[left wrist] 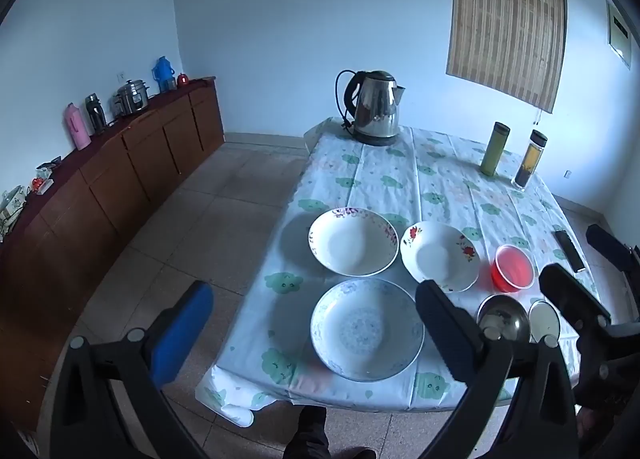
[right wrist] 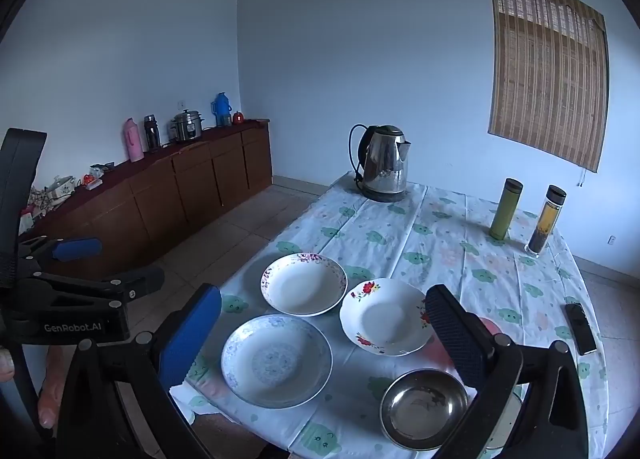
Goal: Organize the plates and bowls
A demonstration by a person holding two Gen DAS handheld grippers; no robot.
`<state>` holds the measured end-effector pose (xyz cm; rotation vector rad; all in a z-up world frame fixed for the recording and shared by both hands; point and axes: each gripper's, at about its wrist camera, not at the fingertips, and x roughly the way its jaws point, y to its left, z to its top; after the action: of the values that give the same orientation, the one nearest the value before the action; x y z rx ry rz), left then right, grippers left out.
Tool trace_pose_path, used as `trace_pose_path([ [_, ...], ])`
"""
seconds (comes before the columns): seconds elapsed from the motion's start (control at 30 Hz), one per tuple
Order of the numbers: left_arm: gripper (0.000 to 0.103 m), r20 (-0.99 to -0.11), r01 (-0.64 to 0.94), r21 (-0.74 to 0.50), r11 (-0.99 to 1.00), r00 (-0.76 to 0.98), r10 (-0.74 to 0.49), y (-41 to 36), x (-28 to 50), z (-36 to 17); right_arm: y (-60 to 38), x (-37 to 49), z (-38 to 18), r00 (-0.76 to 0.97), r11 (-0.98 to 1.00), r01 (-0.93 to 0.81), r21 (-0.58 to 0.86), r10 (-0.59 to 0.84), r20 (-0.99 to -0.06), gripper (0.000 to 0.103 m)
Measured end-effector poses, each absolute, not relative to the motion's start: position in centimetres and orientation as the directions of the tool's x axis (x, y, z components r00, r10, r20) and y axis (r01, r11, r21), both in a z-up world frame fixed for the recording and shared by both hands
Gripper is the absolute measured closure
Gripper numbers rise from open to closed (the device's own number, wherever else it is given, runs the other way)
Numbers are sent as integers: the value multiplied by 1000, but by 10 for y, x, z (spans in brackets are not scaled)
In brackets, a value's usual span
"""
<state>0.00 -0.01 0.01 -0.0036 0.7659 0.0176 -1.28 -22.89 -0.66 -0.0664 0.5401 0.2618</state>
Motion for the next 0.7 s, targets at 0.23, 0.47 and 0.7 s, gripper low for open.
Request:
trace_pose_path([
  [0.23, 0, -693, -15, -3, 1000, 721, 8, -1, 2, 0, -229, -13, -6, 820, 966, -257, 3, 220, -528, 1],
  [0.47, 0, -689, -16, -11, 1000, 725, 4, 8, 2, 5, -229, -15, -4, 821, 960, -279, 26, 252, -512, 1],
  [0.7, 0, -690, -17, -5, 1000, 724, 9, 4, 1, 0, -228, -17, -3, 820, 960, -279, 27, 253, -513, 1],
])
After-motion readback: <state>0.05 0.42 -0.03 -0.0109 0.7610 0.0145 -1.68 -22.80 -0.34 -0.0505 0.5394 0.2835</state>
